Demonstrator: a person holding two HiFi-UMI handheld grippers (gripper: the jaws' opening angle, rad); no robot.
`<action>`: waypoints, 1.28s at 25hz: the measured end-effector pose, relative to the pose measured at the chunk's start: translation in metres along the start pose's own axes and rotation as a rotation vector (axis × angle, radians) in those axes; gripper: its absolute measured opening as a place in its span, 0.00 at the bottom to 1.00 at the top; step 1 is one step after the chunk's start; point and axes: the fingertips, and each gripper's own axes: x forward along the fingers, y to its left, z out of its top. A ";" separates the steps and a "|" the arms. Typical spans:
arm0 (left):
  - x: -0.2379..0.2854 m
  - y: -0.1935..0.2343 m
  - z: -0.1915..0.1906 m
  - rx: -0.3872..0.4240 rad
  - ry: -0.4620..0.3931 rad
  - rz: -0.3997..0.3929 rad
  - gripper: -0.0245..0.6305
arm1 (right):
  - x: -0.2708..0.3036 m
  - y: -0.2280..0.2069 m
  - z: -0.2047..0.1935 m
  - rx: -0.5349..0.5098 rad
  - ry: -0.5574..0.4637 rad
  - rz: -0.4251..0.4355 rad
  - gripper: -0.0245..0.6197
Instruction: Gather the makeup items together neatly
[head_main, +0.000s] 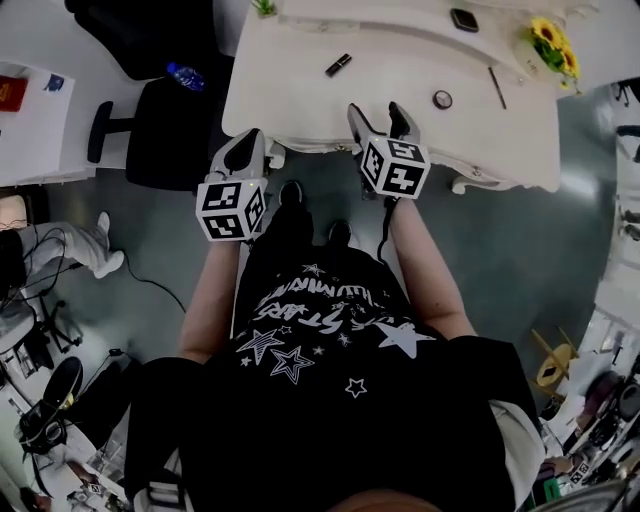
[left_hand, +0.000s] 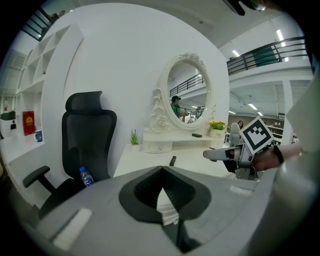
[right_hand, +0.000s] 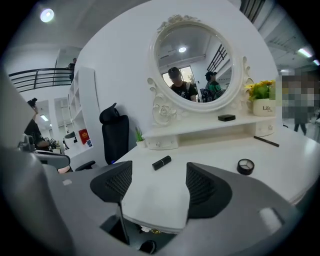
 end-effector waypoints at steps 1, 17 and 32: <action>0.006 0.008 0.001 -0.001 0.005 -0.007 0.04 | 0.010 0.005 0.001 -0.001 0.010 -0.006 0.58; 0.109 0.083 0.016 -0.004 0.114 -0.224 0.04 | 0.137 0.023 0.000 0.014 0.172 -0.228 0.54; 0.136 0.128 0.019 -0.026 0.124 -0.317 0.04 | 0.174 0.003 -0.016 0.085 0.291 -0.464 0.37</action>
